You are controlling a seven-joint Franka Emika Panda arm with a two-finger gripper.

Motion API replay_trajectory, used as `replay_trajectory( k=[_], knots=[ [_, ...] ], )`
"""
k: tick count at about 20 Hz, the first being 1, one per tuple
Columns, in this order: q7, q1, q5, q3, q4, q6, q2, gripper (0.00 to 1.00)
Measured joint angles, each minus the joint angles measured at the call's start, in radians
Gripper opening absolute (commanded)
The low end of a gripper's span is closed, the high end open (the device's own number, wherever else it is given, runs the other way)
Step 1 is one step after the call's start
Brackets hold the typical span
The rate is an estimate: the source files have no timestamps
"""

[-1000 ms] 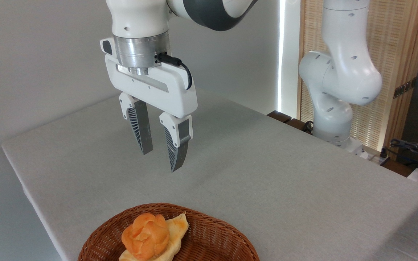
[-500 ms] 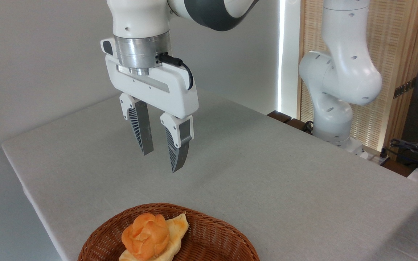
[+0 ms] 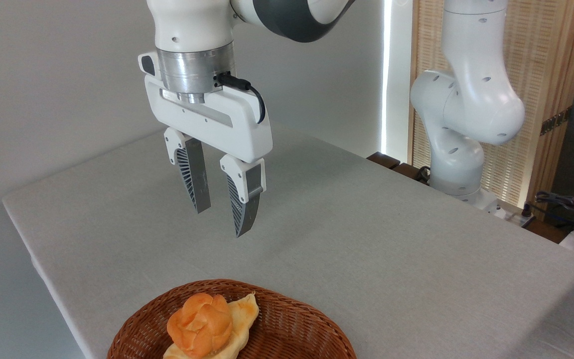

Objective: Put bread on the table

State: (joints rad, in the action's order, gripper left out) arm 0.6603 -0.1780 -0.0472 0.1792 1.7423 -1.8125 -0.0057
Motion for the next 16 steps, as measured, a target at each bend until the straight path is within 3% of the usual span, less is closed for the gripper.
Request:
replay_trajectory(
  k=[12,16],
  knots=[
    [0.000,0.002,0.000,0.003,0.000,-0.001,-0.003,1.00],
    [0.000,0.005,0.000,0.009,0.027,-0.098,0.003,1.00]
  ],
)
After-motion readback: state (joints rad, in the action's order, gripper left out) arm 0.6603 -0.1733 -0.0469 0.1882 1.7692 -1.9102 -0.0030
